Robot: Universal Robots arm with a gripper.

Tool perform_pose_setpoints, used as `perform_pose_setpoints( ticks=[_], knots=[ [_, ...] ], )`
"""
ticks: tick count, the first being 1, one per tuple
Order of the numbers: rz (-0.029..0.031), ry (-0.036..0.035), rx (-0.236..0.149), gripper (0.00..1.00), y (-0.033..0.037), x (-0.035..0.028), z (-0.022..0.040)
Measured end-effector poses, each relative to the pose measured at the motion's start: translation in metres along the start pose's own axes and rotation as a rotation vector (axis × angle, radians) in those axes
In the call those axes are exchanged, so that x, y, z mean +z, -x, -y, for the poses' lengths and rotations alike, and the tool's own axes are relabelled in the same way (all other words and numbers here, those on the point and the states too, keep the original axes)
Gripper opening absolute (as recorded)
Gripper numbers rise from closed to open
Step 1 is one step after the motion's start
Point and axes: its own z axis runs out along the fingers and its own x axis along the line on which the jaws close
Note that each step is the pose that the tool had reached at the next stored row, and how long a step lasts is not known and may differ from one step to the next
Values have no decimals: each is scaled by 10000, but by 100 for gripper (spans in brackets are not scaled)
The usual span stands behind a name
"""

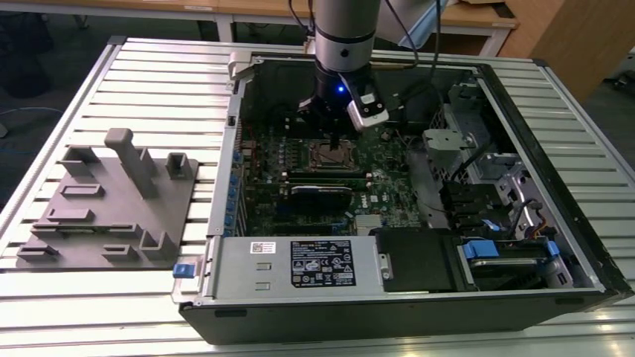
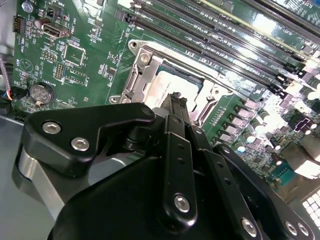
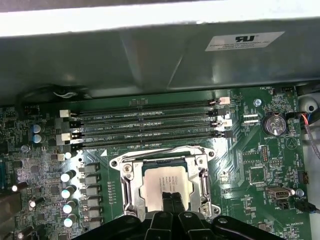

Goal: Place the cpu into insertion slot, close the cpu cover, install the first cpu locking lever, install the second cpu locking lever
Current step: 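Install the second cpu locking lever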

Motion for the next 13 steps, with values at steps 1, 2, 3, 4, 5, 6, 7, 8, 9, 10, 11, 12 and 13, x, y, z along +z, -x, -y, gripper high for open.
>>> perform_pose_setpoints(
  ticks=[1, 2, 3, 4, 5, 6, 7, 8, 9, 10, 11, 12, 13],
  knots=[
    [0, -1, 0, 11, 0, -8, 0],
    [1, 1, 0, 11, 1, -18, 0],
    [1, 1, 0, 11, 2, -25, -1],
    [1, 2, 0, 11, 2, -27, -1],
    [2, 5, -1, 11, 2, -27, 3],
    [1, 3, -2, 11, 4, -28, 10],
    [0, 1, 0, 11, 4, -29, 20],
    [0, 1, 0, 11, 5, -29, 33],
    [0, 1, 0, 11, 7, -29, 46],
    [1, 2, 0, 11, 8, -29, 61],
    [1, 2, 0, 11, 10, -29, 74],
    [1, 2, 0, 11, 12, -30, 89],
    [1, 2, -1, 11, 14, -30, 106]
  ],
)
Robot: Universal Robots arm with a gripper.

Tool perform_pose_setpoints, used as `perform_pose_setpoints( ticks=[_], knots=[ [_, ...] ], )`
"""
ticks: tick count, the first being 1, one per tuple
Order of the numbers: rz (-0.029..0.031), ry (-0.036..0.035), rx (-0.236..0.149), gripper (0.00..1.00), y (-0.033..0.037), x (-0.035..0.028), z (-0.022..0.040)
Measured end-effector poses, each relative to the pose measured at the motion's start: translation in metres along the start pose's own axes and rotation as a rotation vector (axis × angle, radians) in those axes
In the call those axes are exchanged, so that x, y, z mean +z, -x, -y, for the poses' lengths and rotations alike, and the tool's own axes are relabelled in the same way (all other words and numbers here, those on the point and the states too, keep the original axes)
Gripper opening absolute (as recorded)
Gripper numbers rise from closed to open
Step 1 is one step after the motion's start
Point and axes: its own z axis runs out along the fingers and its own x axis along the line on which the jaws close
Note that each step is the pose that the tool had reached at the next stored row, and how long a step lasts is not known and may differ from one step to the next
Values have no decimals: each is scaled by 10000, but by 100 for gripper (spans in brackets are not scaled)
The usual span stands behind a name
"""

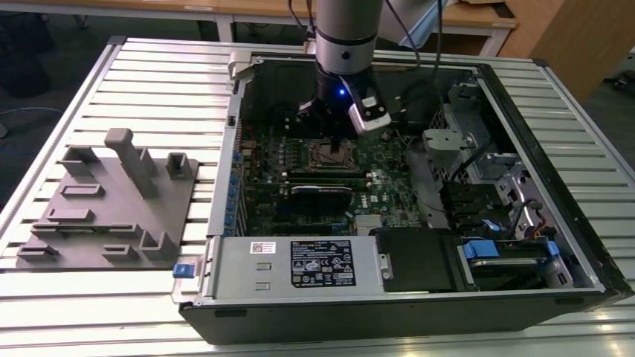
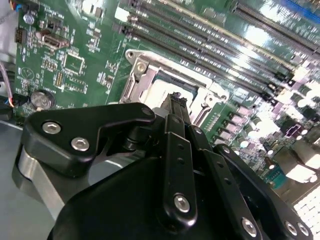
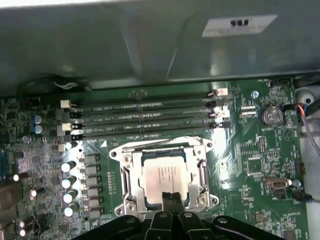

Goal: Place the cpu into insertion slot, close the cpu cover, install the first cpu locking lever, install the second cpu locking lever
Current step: 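Install the second cpu locking lever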

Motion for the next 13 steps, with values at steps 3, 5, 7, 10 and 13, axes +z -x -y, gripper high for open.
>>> perform_pose_setpoints(
  ticks=[3, 5, 7, 10, 13],
  knots=[
    [0, 0, 0, 11, 3, -1, 30],
    [0, 2, 1, 11, 4, -2, 36],
    [-4, 24, 2, 11, 6, -17, 43],
    [-7, 51, 4, 11, 8, -44, 45],
    [-8, 55, 4, 11, 9, -45, 45]
  ],
)
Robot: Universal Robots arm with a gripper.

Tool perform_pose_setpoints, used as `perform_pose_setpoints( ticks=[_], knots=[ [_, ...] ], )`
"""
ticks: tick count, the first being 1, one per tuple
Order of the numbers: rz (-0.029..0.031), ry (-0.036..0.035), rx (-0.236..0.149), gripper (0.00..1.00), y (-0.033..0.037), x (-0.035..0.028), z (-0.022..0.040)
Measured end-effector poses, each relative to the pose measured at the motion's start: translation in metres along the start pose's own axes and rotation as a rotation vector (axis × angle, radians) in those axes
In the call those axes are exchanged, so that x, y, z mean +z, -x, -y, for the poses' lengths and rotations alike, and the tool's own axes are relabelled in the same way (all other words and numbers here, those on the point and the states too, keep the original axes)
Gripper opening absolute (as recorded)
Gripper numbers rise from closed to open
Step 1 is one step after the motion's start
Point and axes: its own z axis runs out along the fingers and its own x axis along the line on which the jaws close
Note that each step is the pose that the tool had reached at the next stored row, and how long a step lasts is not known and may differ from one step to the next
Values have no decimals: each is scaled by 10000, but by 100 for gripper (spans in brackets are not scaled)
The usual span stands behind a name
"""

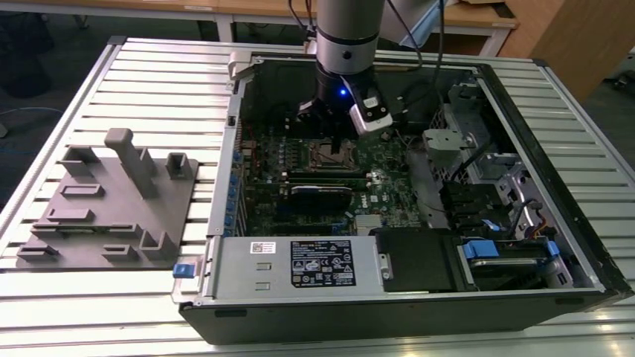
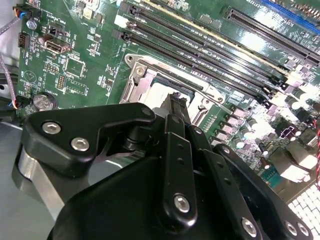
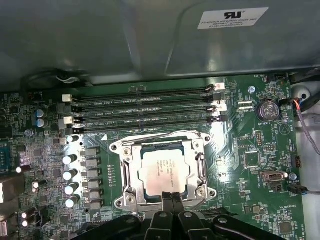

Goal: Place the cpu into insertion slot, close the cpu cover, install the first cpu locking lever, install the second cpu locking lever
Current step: 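Install the second cpu locking lever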

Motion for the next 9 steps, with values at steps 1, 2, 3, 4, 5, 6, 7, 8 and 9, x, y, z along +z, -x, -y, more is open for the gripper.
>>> perform_pose_setpoints(
  ticks=[1, 2, 3, 4, 5, 6, 7, 8, 9],
  knots=[
    [0, 0, 0, 11, 0, 0, 0],
    [0, -1, -1, 11, 0, 0, 0],
    [-1, -1, -1, 11, 0, -1, 1],
    [0, -1, -1, 11, 1, 0, 0],
    [-1, -2, -1, 11, 1, -1, 1],
    [-1, -2, -1, 11, 1, -1, 4],
    [-1, -3, -2, 11, 2, -2, 7],
    [-1, -2, -2, 11, 2, -1, 12],
    [-1, -2, -1, 11, 3, -1, 18]
  ],
)
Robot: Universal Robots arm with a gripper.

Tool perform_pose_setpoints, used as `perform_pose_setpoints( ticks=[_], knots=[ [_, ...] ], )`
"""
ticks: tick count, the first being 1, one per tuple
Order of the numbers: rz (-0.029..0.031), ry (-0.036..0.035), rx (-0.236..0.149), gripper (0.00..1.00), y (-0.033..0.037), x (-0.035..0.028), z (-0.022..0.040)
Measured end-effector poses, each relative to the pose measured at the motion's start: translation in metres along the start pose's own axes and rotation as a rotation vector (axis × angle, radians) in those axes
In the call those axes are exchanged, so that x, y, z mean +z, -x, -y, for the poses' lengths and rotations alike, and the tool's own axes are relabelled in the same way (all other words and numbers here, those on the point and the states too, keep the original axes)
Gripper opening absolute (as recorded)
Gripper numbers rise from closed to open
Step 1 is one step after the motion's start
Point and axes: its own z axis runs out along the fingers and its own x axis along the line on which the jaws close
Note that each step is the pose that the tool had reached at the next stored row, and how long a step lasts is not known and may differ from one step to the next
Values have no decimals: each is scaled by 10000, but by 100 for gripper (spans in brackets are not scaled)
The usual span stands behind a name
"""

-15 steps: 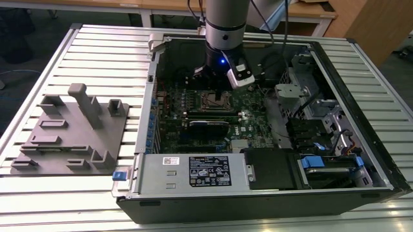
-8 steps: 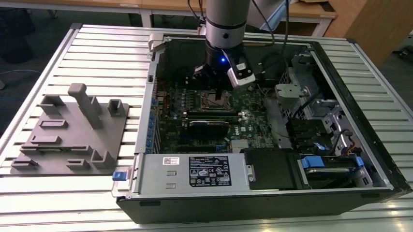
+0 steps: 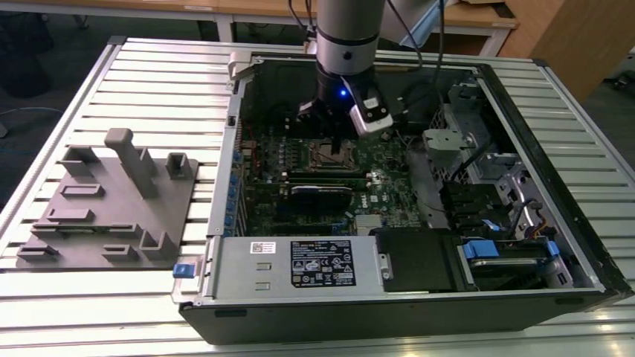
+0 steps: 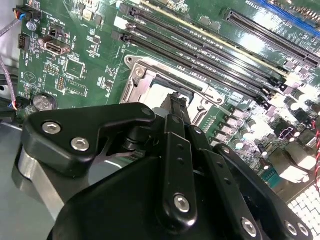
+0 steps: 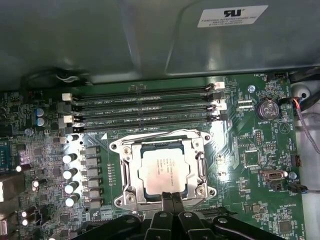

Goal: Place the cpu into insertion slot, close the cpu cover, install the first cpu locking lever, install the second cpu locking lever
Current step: 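Install the second cpu locking lever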

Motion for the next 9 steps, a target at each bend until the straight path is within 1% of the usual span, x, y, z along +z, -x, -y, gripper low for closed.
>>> perform_pose_setpoints(
  ticks=[6, 9],
  knots=[
    [0, 0, 0, 11, 4, -1, 37],
    [0, 0, 1, 11, 4, -1, 37]
  ],
)
